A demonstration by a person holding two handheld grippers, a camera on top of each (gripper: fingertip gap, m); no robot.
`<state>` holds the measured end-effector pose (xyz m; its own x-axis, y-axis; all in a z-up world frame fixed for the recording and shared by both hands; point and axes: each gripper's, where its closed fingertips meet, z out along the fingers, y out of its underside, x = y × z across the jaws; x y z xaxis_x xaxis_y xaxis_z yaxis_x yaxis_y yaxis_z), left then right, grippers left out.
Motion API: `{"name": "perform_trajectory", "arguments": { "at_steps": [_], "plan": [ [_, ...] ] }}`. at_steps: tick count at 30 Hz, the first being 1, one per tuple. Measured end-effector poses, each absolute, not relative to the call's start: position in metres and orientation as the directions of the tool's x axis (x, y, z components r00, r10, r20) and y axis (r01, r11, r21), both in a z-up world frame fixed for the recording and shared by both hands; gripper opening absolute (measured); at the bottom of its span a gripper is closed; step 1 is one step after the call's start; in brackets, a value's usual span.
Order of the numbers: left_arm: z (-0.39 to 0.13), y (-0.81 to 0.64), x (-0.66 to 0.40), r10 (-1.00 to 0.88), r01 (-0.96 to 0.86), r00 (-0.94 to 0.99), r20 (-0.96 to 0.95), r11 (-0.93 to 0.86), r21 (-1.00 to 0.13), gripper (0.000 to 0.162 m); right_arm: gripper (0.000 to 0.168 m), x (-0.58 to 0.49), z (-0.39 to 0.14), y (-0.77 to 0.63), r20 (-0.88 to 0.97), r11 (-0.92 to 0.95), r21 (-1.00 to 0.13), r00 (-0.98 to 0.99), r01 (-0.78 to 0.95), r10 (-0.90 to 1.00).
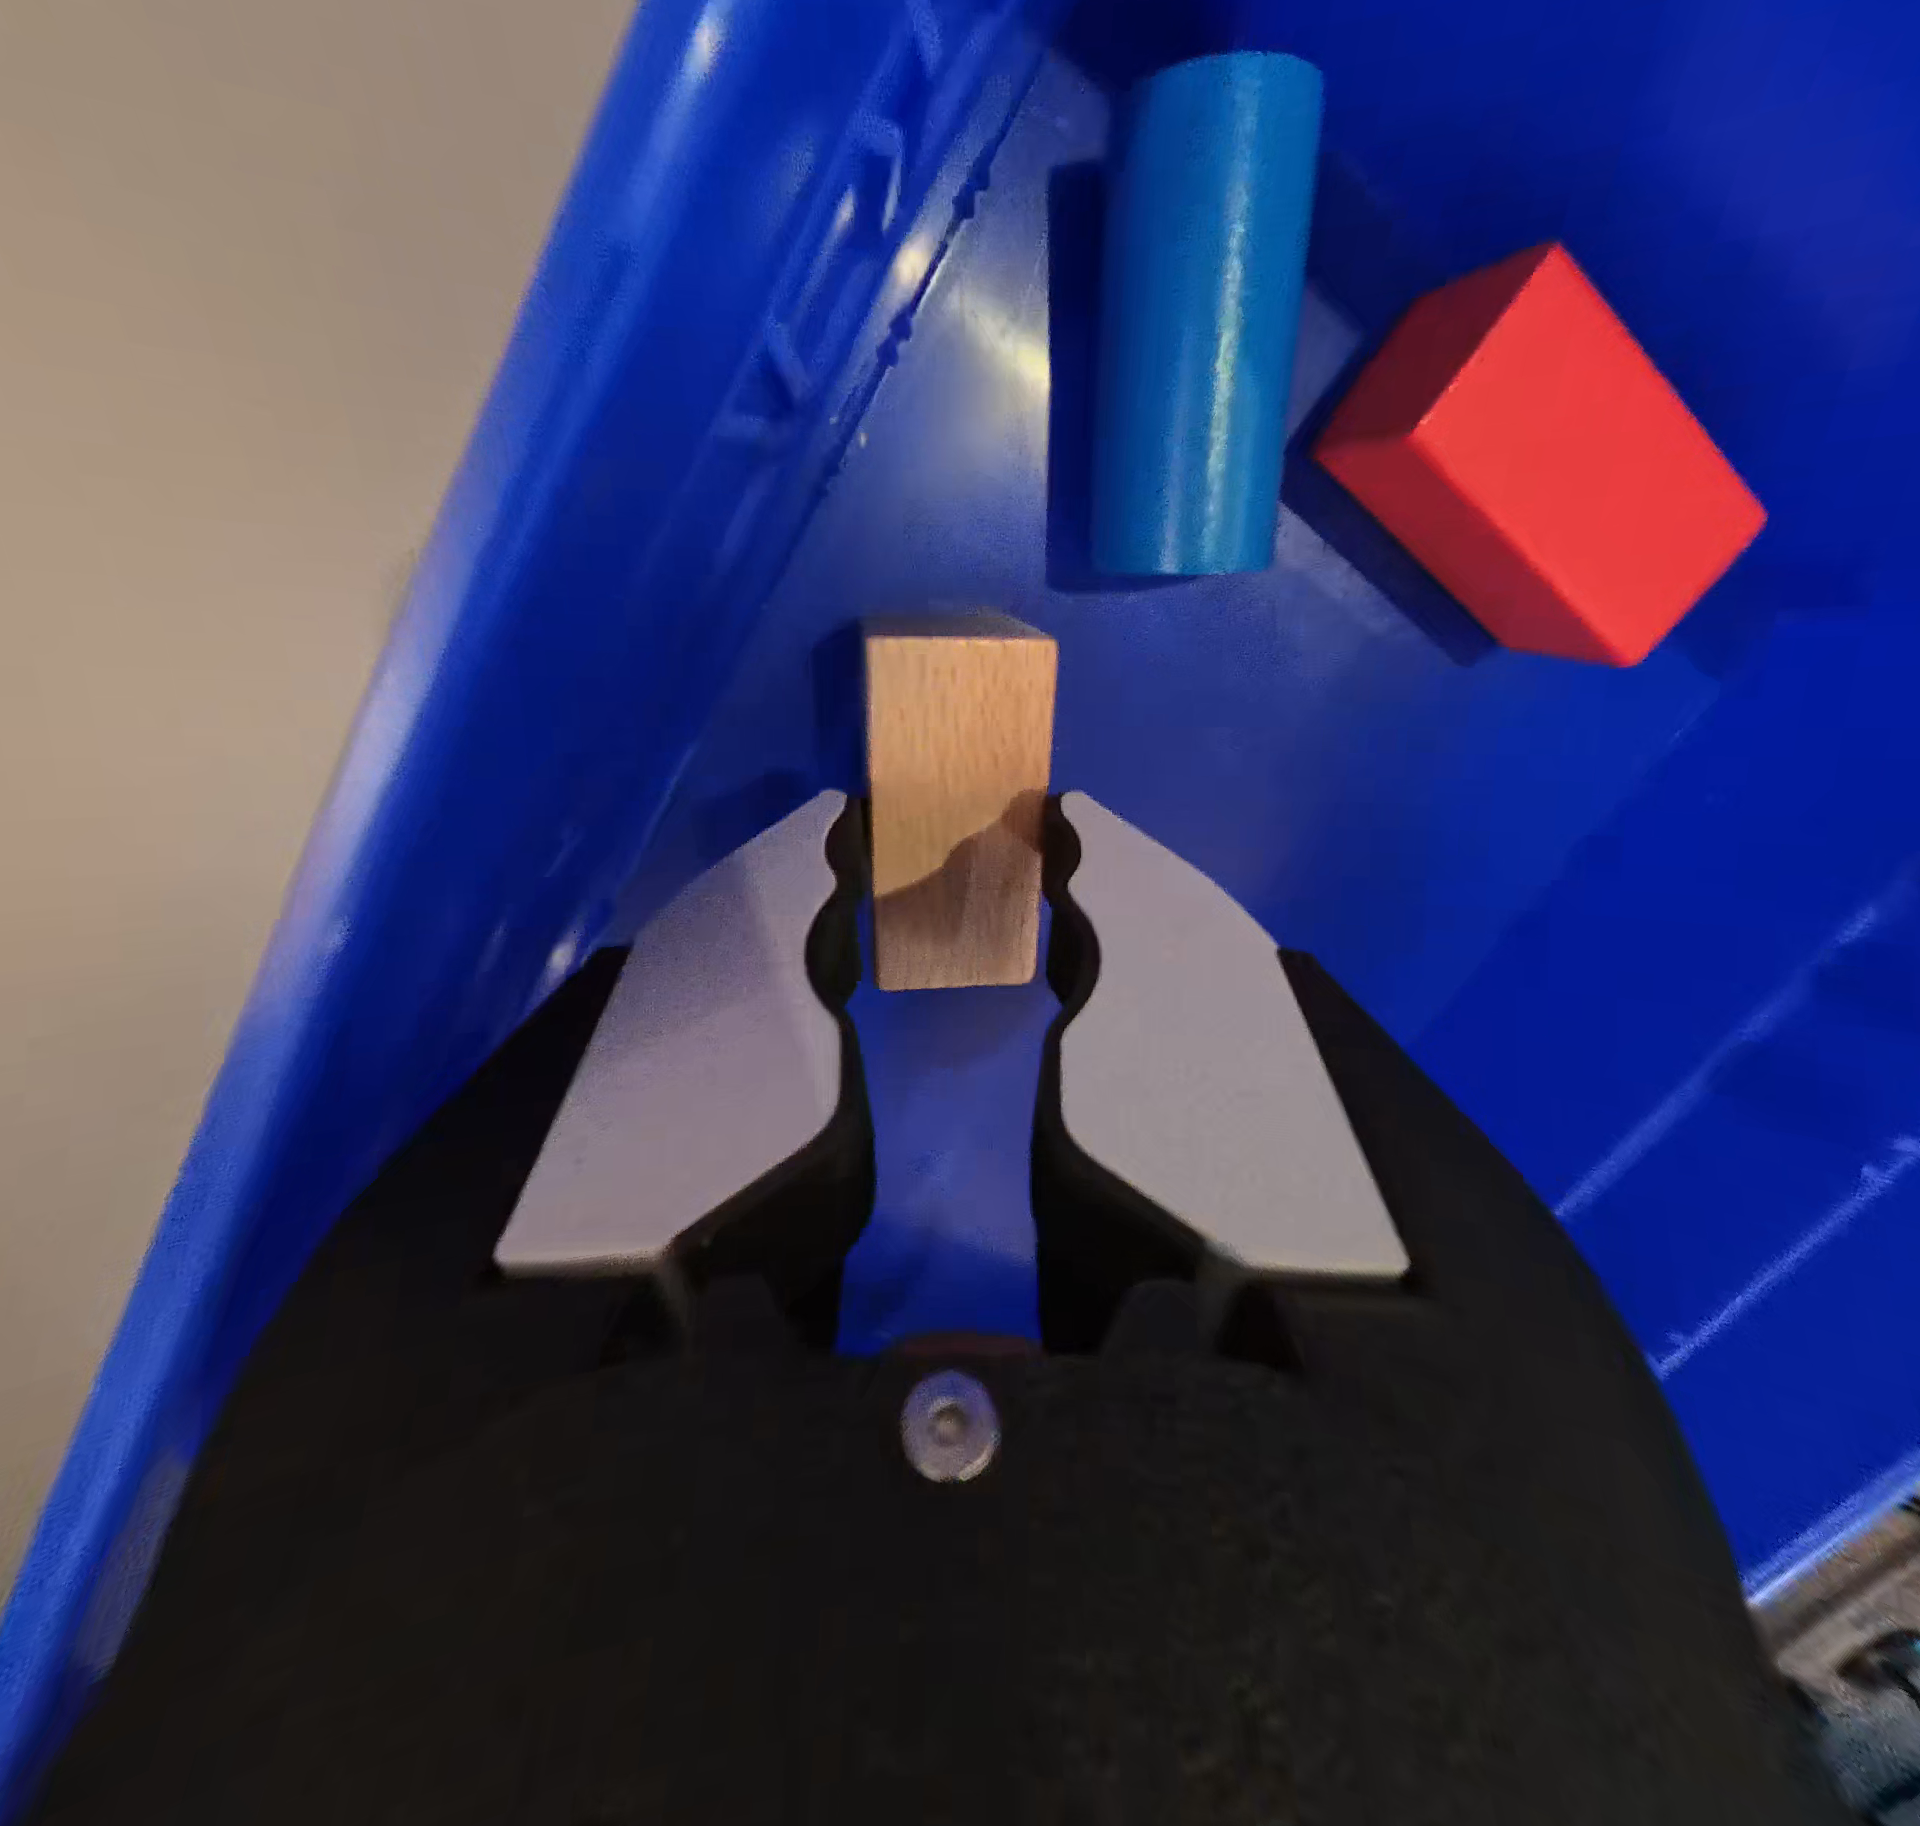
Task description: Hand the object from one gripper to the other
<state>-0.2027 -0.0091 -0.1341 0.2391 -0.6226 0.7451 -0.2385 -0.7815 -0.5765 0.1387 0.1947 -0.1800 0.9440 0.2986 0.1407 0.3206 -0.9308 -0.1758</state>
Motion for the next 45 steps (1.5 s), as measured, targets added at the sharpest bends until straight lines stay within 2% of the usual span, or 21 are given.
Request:
{"name": "perform_trajectory", "arguments": {
  "at_steps": [5, 8, 11, 13, 15, 17, 19, 21, 23, 27, 29, 31, 35, 39, 45],
  "plan": [
    [-0.132, -0.010, -0.201, -0.644, -0.244, 0.243, 0.726, -0.765, -0.596, 0.059, 0.032, 0.137, -0.180, 0.198, 0.152, -0.918, -0.185, 0.933, 0.351, 0.326],
    [-0.134, -0.008, -0.203, -0.645, -0.244, 0.253, 0.721, -0.764, -0.597, 0.059, 0.057, 0.143, -0.157, 0.192, 0.186, -0.912, -0.262, 0.943, 0.317, 0.274],
    [-0.133, 0.003, -0.211, -0.686, -0.238, 0.308, 0.659, -0.727, -0.645, 0.059, 0.055, 0.141, -0.096, 0.172, 0.207, -0.821, -0.511, 0.963, 0.255, 0.170],
    [-0.141, 0.014, -0.222, -0.735, -0.286, 0.398, 0.549, -0.668, -0.687, 0.059, 0.054, 0.125, -0.061, 0.143, 0.148, -0.693, -0.691, 0.979, 0.205, 0.142],
    [-0.142, 0.025, -0.233, -0.773, -0.330, 0.455, 0.441, -0.607, -0.723, 0.059, 0.050, 0.080, -0.044, 0.106, 0.013, -0.524, -0.838, 0.966, 0.151, 0.257],
    [-0.133, 0.038, -0.244, -0.792, -0.347, 0.499, 0.352, -0.554, -0.756, 0.060, 0.044, 0.030, -0.045, 0.062, -0.108, -0.392, -0.917, 0.906, 0.068, 0.410],
    [-0.122, 0.050, -0.259, -0.805, -0.369, 0.533, 0.261, -0.499, -0.784, 0.061, 0.042, -0.015, -0.065, 0.021, -0.202, -0.358, -0.934, 0.816, 0.006, 0.542],
    [-0.111, 0.066, -0.281, -0.809, -0.415, 0.568, 0.149, -0.439, -0.797, 0.062, 0.042, -0.052, -0.093, -0.015, -0.255, -0.392, -0.920, 0.726, 0.022, 0.638],
    [-0.104, 0.083, -0.310, -0.808, -0.497, 0.589, 0.024, -0.385, -0.777, 0.059, 0.043, -0.068, -0.113, -0.032, -0.197, -0.366, -0.926, 0.714, 0.089, 0.672],
    [-0.105, 0.119, -0.365, -0.828, -0.755, 0.517, -0.216, -0.323, -0.570, 0.060, 0.043, -0.080, -0.125, -0.041, -0.155, -0.360, -0.919, 0.696, 0.158, 0.701],
    [-0.102, 0.139, -0.378, -0.852, -0.848, 0.417, -0.318, -0.239, -0.472, 0.049, 0.043, -0.082, -0.126, -0.040, -0.143, -0.350, -0.921, 0.684, 0.173, 0.715],
    [-0.099, 0.160, -0.383, -0.870, -0.903, 0.314, -0.381, -0.150, -0.403, 0.049, 0.043, -0.080, -0.132, -0.039, -0.150, -0.367, -0.911, 0.681, 0.187, 0.717],
    [-0.117, 0.182, -0.389, -0.938, -0.960, 0.176, -0.298, -0.097, -0.263, 0.050, 0.043, -0.079, -0.135, -0.042, -0.166, -0.385, -0.904, 0.677, 0.186, 0.717],
    [-0.139, 0.205, -0.401, -0.966, -0.986, 0.124, -0.226, -0.094, -0.139, 0.044, 0.044, -0.076, -0.135, -0.043, -0.158, -0.383, -0.903, 0.679, 0.194, 0.717],
    [-0.157, 0.211, -0.407, -0.987, -0.991, 0.122, -0.103, -0.115, -0.073, 0.044, 0.044, -0.076, -0.140, -0.043, -0.199, -0.414, -0.893, 0.668, 0.178, 0.717]
  ]
}}
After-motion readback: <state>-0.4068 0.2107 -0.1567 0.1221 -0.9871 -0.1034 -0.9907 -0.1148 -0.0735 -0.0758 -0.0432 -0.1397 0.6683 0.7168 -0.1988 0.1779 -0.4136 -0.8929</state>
